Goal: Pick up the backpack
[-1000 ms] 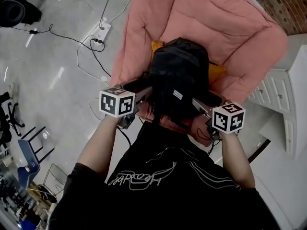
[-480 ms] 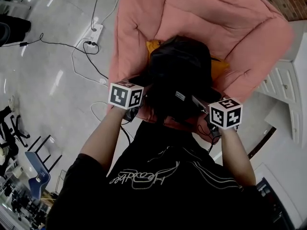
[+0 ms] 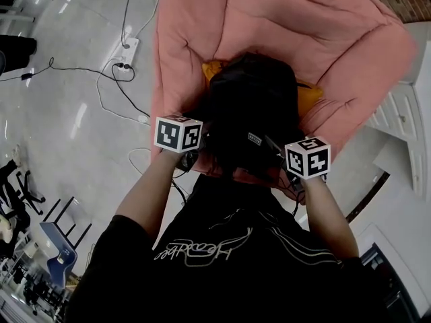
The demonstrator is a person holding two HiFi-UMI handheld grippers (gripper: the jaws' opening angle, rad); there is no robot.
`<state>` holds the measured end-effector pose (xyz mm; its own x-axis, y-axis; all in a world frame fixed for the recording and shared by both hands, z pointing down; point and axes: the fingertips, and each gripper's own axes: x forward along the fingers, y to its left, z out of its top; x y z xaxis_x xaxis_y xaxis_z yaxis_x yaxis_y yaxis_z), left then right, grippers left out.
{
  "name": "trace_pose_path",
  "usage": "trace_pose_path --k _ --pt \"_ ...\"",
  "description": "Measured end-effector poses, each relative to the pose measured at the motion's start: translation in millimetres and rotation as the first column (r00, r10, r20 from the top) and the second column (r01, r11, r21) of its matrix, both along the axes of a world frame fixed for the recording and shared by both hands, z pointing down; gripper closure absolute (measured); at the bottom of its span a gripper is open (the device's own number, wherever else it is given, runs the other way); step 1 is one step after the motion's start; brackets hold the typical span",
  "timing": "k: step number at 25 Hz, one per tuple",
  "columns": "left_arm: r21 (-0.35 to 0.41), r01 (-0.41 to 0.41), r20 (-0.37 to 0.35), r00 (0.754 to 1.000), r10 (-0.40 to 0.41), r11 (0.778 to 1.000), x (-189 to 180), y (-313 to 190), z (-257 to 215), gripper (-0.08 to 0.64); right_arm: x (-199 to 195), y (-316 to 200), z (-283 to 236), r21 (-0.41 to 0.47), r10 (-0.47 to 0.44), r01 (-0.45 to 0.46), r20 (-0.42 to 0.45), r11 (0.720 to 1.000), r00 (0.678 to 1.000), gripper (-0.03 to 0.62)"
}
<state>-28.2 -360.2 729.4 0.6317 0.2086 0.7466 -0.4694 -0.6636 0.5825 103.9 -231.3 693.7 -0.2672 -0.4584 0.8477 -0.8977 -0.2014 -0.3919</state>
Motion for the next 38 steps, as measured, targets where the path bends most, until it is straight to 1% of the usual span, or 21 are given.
trace_pose_path --k 2,5,8,11,15,17,26,33,38 --pt "-0.004 -0.004 0.013 1.000 0.004 1.000 0 0 3 0.304 2 -1 5 -0.010 0.005 -0.005 -0.006 1.000 1.000 0.319" --pt "-0.013 -0.025 0.023 0.999 0.026 1.000 0 3 8 0.356 2 -1 10 -0.013 0.009 -0.009 0.001 1.000 1.000 0.370" --pt "-0.031 -0.036 0.014 0.999 0.037 0.999 3 5 9 0.396 2 -1 13 -0.009 0.014 -0.014 0.018 1.000 1.000 0.407" --pt "-0.049 -0.029 0.004 1.000 0.030 0.998 3 7 8 0.428 0 -1 13 -0.007 0.018 -0.018 0.026 1.000 0.999 0.439" --pt "-0.064 -0.018 -0.008 1.000 0.018 0.998 0 10 5 0.443 -5 -2 12 0.010 0.022 -0.023 0.039 1.000 0.999 0.494" --pt "-0.063 -0.006 -0.009 1.000 0.006 0.998 -2 13 4 0.449 -8 -1 11 0.021 0.021 -0.022 0.053 1.000 0.998 0.511" --pt "-0.009 0.023 -0.019 1.000 -0.023 1.000 -12 35 -22 0.468 -18 18 -4 0.058 0.017 -0.022 0.082 0.998 0.997 0.531" --pt "0.046 0.048 -0.033 0.998 -0.047 0.998 -24 59 -48 0.479 -27 37 -23 0.121 -0.012 0.005 0.059 0.993 0.998 0.543" --pt "0.099 0.076 -0.041 0.997 -0.072 0.992 -36 74 -75 0.480 -37 52 -45 0.184 -0.024 0.016 0.039 0.983 0.999 0.546"
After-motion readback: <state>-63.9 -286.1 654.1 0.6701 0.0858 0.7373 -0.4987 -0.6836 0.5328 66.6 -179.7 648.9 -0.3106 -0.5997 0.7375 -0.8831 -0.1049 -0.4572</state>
